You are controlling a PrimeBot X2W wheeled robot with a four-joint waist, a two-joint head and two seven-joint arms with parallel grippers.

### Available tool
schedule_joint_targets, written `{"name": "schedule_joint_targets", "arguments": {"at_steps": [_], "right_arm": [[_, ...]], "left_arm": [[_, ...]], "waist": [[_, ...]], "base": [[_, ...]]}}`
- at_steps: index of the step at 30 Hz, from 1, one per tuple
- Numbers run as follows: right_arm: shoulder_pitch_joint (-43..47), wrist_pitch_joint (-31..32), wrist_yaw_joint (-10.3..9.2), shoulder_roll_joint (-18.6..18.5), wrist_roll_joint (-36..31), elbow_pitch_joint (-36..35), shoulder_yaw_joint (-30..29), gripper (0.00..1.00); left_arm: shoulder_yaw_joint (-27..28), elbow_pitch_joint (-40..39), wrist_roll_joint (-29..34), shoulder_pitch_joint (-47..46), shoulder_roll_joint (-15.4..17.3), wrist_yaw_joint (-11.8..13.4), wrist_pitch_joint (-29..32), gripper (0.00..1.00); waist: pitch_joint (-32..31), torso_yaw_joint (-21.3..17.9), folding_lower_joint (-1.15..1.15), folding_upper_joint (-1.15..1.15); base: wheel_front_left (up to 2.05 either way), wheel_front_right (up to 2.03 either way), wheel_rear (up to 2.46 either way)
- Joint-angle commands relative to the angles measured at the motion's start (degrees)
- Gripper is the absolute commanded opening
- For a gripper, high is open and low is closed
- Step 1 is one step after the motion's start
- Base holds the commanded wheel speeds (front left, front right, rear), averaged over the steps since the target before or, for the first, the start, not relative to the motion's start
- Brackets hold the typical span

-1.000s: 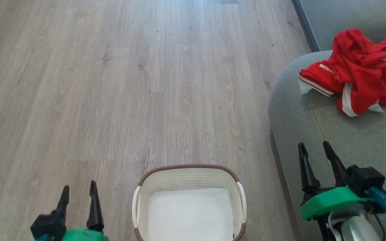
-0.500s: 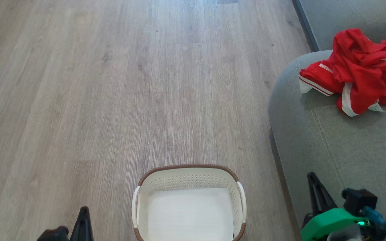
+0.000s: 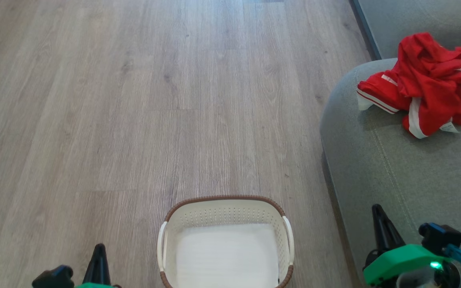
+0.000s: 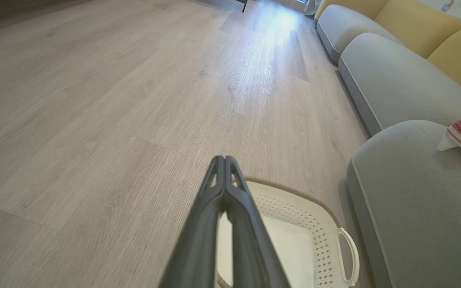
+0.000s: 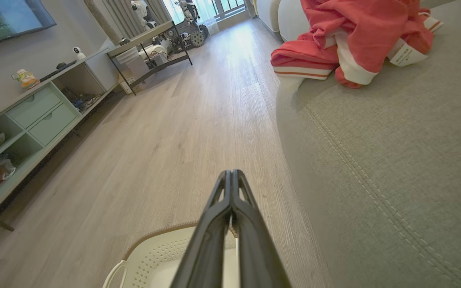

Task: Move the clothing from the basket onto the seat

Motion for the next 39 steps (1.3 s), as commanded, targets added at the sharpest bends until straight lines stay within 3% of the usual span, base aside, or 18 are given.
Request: {"name": "schedule_joint_targets", "arguments": {"at_steps": [1, 39], "right_arm": [[-2.9, 0.2, 0.0, 0.0, 1.4, -2.1, -0.5, 0.0], [-4.7, 6.4, -0.01, 0.1, 24.6, -3.7, -2.6, 0.0]], "left_arm": [[1.5, -1.5, -1.2, -2.6, 0.2, -0.5, 0.5, 0.0], [6.4, -0.8, -22.9, -7.5, -1.0, -6.1, 6.3, 0.0]], "waist": [[0.0, 0.0, 0.0, 0.0], [0.7, -0.2, 0.0, 0.0]], "base": [[0.0, 0.0, 0.0], [0.0, 0.0, 0.0]]}}
